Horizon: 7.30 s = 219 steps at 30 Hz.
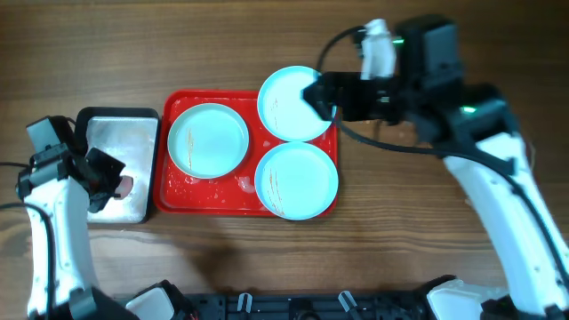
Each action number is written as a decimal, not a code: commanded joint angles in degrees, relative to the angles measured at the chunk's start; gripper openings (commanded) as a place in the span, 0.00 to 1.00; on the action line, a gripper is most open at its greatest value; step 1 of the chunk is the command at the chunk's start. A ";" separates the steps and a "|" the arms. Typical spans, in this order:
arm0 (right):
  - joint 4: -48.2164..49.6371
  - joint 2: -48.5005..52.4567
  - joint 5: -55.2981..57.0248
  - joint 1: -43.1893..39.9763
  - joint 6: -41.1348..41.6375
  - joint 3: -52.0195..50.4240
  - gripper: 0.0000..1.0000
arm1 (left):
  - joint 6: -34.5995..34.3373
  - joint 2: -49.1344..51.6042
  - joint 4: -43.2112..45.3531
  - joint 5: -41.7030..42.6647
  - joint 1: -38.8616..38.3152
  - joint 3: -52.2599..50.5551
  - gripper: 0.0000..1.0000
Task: Clean dirty plates on tray and stack at the side
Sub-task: 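Grip the rim of the left plate with the right gripper, then move the sponge from the basin onto the left plate, then scrub the left plate surface with the sponge in circles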
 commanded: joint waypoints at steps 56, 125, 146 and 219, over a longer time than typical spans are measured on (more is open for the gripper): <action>24.81 43.58 19.21 20.31 17.27 0.26 0.41 | 0.48 -2.73 -1.44 -1.95 0.11 1.01 0.04; 19.39 46.77 13.46 20.57 16.65 0.28 0.04 | -4.44 26.58 28.96 0.39 -26.23 1.77 0.04; 20.00 46.77 13.46 20.57 15.78 0.28 0.04 | -19.39 29.53 9.60 -1.09 -26.05 1.77 0.04; 22.91 46.77 11.32 19.06 20.83 0.28 0.04 | -4.11 29.53 8.96 -2.93 -26.56 1.03 0.04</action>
